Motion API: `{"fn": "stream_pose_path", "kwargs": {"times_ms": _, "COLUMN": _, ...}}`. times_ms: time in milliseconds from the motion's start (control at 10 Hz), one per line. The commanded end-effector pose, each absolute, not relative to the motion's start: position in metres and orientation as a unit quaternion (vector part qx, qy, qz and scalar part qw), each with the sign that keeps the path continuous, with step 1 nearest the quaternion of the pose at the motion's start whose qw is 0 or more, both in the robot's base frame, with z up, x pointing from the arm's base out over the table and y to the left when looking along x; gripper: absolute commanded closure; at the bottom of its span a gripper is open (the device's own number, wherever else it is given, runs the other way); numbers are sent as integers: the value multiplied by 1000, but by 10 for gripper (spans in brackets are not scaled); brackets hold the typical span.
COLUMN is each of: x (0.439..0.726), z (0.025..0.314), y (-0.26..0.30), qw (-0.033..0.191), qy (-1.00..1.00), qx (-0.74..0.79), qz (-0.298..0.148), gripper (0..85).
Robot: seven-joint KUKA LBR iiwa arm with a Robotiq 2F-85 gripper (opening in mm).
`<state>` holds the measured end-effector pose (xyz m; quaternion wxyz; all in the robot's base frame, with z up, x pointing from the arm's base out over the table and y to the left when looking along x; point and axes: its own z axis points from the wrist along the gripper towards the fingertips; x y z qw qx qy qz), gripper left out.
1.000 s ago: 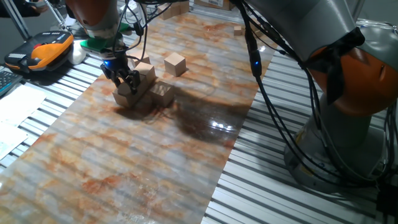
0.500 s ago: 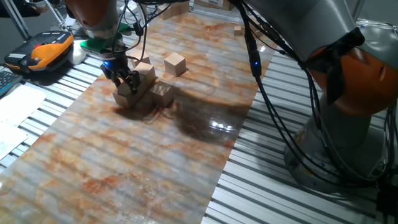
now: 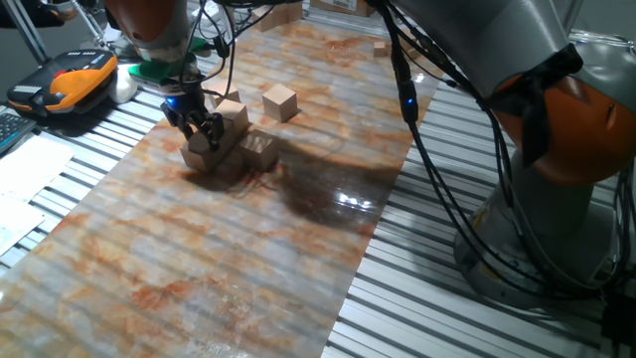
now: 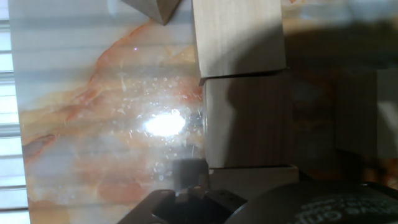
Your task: Stack the blocks into a pyramid shape
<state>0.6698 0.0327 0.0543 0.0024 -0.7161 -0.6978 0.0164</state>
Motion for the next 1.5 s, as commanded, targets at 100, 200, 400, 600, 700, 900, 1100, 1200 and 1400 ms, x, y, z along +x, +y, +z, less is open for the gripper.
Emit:
{"fn": "stream_pose_path", "kwargs": {"times_ms": 100, "x": 669, "z": 54, "y": 33, "qw": 2, "qy": -699, "qx": -715, "qz": 18, "gripper": 340}}
{"fn": "stream_pose_path", "kwargs": {"times_ms": 200, "x": 669, "z": 54, "y": 33, "qw": 2, "qy": -699, "qx": -715, "qz": 17, "gripper": 340}}
{"fn": "stream_pose_path", "kwargs": {"times_ms": 400, "x": 669, "z": 53, "y": 33, "qw": 2, "qy": -698, "qx": -716, "qz": 19, "gripper": 170}}
{"fn": "stream_pose_path", "kwargs": {"times_ms": 600, "x": 669, "z": 53, "y": 33, "qw": 3, "qy": -697, "qx": -717, "qz": 21, "gripper": 170}}
{"fn": "stream_pose_path", "kwargs": {"times_ms": 700, "x": 669, "z": 53, "y": 33, "qw": 3, "qy": -695, "qx": -718, "qz": 24, "gripper": 170}}
{"fn": "stream_pose_path", "kwargs": {"times_ms": 900, "x": 670, "z": 53, "y": 33, "qw": 6, "qy": -690, "qx": -724, "qz": 29, "gripper": 170}}
{"fn": "stream_pose_path", "kwargs": {"times_ms": 1100, "x": 669, "z": 54, "y": 33, "qw": 6, "qy": -688, "qx": -725, "qz": 31, "gripper": 0}}
{"fn": "stream_pose_path", "kwargs": {"times_ms": 1200, "x": 670, "z": 56, "y": 34, "qw": 7, "qy": -687, "qx": -726, "qz": 28, "gripper": 0}}
{"fn": "stream_pose_path", "kwargs": {"times_ms": 1400, "x": 672, "z": 62, "y": 37, "qw": 8, "qy": -683, "qx": -730, "qz": 29, "gripper": 0}}
